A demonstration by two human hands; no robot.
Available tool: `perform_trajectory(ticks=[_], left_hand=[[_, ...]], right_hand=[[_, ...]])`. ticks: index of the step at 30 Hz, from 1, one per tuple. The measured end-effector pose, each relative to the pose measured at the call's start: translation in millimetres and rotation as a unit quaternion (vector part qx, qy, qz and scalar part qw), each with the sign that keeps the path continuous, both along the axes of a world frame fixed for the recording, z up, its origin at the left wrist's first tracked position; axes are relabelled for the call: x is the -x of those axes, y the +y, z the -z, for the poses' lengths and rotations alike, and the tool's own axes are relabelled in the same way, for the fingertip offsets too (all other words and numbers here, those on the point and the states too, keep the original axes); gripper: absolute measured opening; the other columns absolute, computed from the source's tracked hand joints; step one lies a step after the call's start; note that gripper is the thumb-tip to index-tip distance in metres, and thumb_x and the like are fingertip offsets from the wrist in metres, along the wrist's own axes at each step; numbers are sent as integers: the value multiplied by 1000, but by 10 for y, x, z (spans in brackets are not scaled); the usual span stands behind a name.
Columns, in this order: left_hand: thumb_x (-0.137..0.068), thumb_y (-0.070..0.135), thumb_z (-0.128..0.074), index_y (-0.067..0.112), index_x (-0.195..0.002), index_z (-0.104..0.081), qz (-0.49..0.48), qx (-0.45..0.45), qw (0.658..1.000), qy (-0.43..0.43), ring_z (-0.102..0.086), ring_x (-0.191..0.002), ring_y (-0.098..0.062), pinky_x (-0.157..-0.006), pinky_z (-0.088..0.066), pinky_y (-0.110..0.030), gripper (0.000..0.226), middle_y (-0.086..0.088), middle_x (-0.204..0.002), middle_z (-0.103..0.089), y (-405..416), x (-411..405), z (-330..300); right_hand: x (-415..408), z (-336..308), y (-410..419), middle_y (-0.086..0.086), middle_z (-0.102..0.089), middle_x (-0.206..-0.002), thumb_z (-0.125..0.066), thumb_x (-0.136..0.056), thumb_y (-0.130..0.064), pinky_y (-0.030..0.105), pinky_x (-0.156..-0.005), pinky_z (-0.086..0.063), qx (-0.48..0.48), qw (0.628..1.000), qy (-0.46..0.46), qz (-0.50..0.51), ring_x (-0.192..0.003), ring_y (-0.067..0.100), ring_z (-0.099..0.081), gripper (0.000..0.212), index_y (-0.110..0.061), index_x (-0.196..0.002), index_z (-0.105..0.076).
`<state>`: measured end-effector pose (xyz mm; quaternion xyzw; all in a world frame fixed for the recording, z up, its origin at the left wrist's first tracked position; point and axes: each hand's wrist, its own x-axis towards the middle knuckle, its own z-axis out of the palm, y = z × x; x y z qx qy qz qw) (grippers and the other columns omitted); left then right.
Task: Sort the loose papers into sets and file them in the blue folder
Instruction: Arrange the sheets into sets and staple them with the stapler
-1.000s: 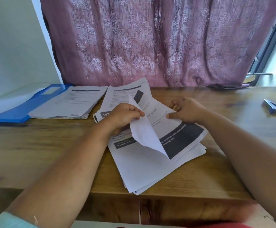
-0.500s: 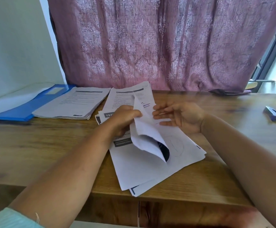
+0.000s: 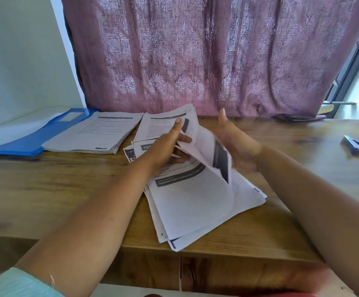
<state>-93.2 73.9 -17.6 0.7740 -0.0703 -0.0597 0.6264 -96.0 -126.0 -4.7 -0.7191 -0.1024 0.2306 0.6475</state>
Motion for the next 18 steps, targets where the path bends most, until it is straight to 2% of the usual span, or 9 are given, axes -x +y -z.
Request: perform_trajectory(ticks=[1, 3, 5, 9, 11, 13, 15, 16, 18], left_hand=[[-92, 71, -27, 16, -108, -70, -6, -39, 999, -20, -69, -84, -20, -84, -56, -36, 72, -7, -93, -70, 2, -2, 14], [-93, 69, -26, 20, -111, -68, -9, -104, 992, -63, -68, -86, -19, -84, -56, -37, 67, -2, -95, -68, 5, 22, 13], [-95, 67, -27, 20, -117, -66, -1, -120, 990, -75, -66, -87, -17, -84, -57, -35, 65, 2, -98, -66, 12, 38, 7], [-94, 68, -30, 25, -123, -63, 16, -132, 987, -96, -65, -93, -15, -94, -53, -41, 61, 8, -103, -63, 35, 61, 4], [-93, 70, -31, 27, -119, -65, 24, -136, 985, -103, -66, -95, -18, -95, -52, -45, 60, 6, -103, -65, 39, 52, 26], [-95, 65, -32, 24, -117, -66, 29, -130, 986, -101, -67, -92, -19, -93, -54, -45, 58, 4, -100, -68, 28, 55, 31], [-96, 62, -33, 23, -120, -64, 31, -118, 987, -100, -68, -92, -21, -92, -54, -45, 56, 4, -98, -70, 18, 59, 23], [-96, 62, -33, 24, -124, -61, 35, -112, 988, -99, -68, -93, -22, -93, -54, -45, 55, 3, -99, -70, 13, 60, 27], [-91, 67, -34, 30, -136, -47, 51, -103, 989, -96, -69, -94, -21, -93, -55, -44, 59, 2, -105, -70, 14, 45, 45]], right_hand=[[34, -41, -30, 17, -68, -116, -41, -86, -70, 40, -85, -56, -19, 1000, 4, -18, -103, 33, -67, 71, -15, -122, -65], [56, -98, -137, 11, -75, -94, -49, -95, -32, 30, -69, -58, -6, 1000, 19, -17, -81, 22, -72, 32, -11, -97, -74], [-25, -65, -318, 9, -74, -85, -55, -92, -5, 27, -63, -55, 123, 992, -15, 27, -70, 17, -70, 15, -7, -89, -70], [-287, 12, -614, 12, -65, -81, -61, -80, 1, 33, -71, -47, 356, 905, -165, 165, -76, 24, -58, 6, 4, -84, -64], [-327, 2, -714, 13, -66, -82, -58, -81, 0, 38, -72, -49, 321, 894, -191, 247, -77, 26, -59, 7, -2, -82, -65], [-322, -18, -820, 9, -68, -85, -53, -84, 2, 37, -71, -52, 238, 896, -181, 327, -76, 26, -62, 22, -13, -84, -69], [-330, -23, -941, 8, -66, -77, -48, -85, 5, 29, -52, -50, 160, 892, -159, 393, -62, 23, -60, 27, -14, -79, -66], [-337, -19, -1003, 8, -59, -70, -46, -86, 7, 22, -40, -42, 117, 885, -138, 429, -48, 18, -55, 28, -14, -74, -60], [-319, 16, -1058, 7, -52, -66, -42, -86, 10, 16, -32, -33, 23, 886, -66, 459, -36, 10, -47, 25, -10, -76, -54]])
